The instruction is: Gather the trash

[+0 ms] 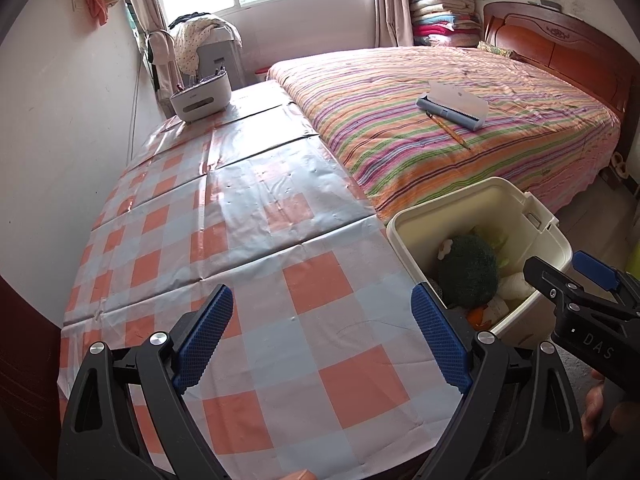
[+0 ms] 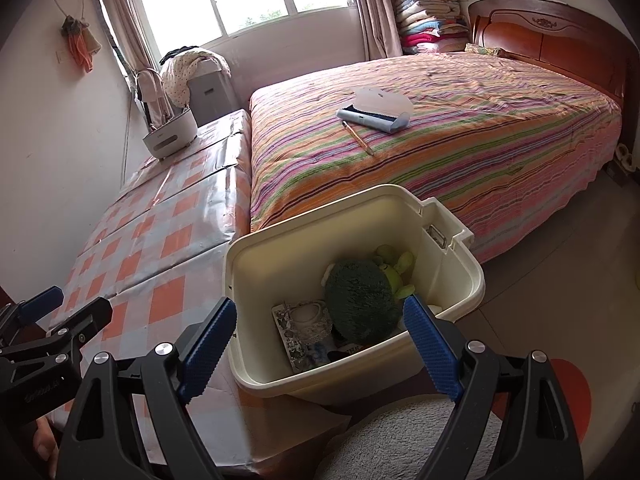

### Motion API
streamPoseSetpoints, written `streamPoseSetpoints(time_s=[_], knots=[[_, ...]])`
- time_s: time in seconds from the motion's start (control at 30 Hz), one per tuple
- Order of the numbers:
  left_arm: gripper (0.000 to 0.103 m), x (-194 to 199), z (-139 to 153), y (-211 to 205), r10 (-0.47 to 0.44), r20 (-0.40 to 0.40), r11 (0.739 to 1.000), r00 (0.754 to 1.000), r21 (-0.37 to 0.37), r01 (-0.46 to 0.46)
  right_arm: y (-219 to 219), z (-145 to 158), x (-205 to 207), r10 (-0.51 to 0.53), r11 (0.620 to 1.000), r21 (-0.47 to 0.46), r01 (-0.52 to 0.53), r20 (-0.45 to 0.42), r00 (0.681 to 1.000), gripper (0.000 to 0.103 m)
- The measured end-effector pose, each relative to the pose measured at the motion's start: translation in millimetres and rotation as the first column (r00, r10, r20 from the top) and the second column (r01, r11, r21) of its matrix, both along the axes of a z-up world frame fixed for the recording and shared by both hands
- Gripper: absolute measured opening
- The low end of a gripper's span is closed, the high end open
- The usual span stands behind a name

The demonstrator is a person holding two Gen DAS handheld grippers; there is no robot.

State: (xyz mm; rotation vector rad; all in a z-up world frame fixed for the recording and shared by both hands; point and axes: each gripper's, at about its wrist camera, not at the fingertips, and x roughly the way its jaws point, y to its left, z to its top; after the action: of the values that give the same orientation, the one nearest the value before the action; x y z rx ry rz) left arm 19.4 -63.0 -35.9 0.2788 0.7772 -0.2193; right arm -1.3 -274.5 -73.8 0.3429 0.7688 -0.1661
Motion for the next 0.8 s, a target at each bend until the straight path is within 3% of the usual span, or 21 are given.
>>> streamPoseSetpoints(time_s=[0.43,0.53,0.6,0.8], knots=[[0.089,-4.8,0.3,-12.3,-0.084,0.002,0.995,0.996,-0.046,0.084,-4.0,-5.2,0.7,-0.006,1.000,0.002,0.006,-0.014,1.000,0.083],[0.097,-4.7,0.3,-12.8,-0.096,0.001,0.994,0.995,-0.054,0.095,-2.9,-6.0,1.4,-0.005,1.000,-0.002,0.005,-0.017,1.000,0.083],[0.097,-3.5,-0.4,-11.3,-0.093,-0.009,0.994,0.996,-0.065,0.092,-2.2,-6.3,2.5,-0.003,1.000,-0.001,0.003,-0.019,1.000,0.083],[0.097,-3.9,-4.9,-7.0,-0.070,0.002,0.997,0.998,-0.025,0.070,5.6,-4.7,7.6,0.015,1.000,-0.013,-0.015,-0.020,1.000,0.083]])
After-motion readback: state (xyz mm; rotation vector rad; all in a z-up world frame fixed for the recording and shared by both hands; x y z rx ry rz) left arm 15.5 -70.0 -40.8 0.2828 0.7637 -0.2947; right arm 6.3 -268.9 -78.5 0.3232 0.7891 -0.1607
